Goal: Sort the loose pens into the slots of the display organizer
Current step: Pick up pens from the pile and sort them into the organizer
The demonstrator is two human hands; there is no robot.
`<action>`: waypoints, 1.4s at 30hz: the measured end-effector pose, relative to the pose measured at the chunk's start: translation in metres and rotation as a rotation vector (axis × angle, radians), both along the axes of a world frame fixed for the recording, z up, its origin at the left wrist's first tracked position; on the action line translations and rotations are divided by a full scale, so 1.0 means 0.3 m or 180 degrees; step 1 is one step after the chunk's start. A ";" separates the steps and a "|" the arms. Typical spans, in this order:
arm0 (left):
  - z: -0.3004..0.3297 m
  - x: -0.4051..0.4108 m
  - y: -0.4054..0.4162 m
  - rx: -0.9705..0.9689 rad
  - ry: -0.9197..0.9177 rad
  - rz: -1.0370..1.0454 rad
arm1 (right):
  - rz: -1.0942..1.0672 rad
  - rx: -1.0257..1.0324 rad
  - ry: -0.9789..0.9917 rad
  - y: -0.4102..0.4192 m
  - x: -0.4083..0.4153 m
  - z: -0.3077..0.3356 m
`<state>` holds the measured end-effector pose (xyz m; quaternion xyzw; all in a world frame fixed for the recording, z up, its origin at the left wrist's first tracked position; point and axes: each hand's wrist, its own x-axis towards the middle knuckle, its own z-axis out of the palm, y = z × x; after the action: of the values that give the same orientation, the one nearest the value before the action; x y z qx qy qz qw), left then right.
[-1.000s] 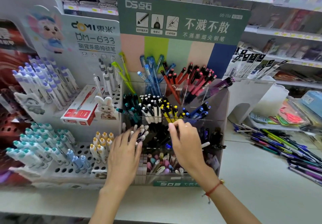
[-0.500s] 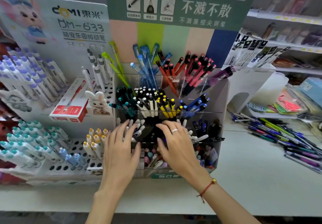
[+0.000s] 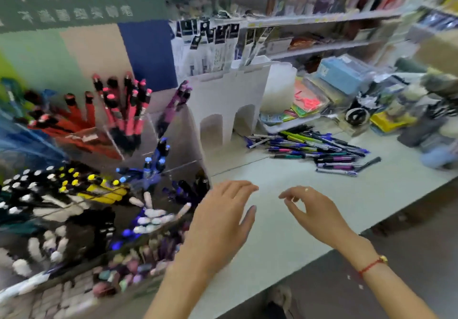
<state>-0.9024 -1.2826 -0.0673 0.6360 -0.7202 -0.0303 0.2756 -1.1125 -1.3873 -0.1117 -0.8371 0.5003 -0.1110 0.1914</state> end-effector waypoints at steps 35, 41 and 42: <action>-0.607 -0.375 -1.124 0.1022 -0.0662 0.0187 | 0.0937 -0.1493 0.1348 -0.908 -0.519 -0.475; -0.590 -0.333 -1.123 0.1339 -0.0561 0.0231 | 0.1014 -0.1517 0.1322 -0.910 -0.545 -0.476; -0.586 -0.329 -1.123 0.1405 -0.0604 0.0223 | 0.0994 -0.1524 0.1324 -0.907 -0.543 -0.473</action>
<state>-1.0010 -1.6196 -0.2430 0.7054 -0.6963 -0.1175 0.0618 -1.2754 -1.6594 -0.2536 -0.9293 0.3544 -0.0216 -0.1015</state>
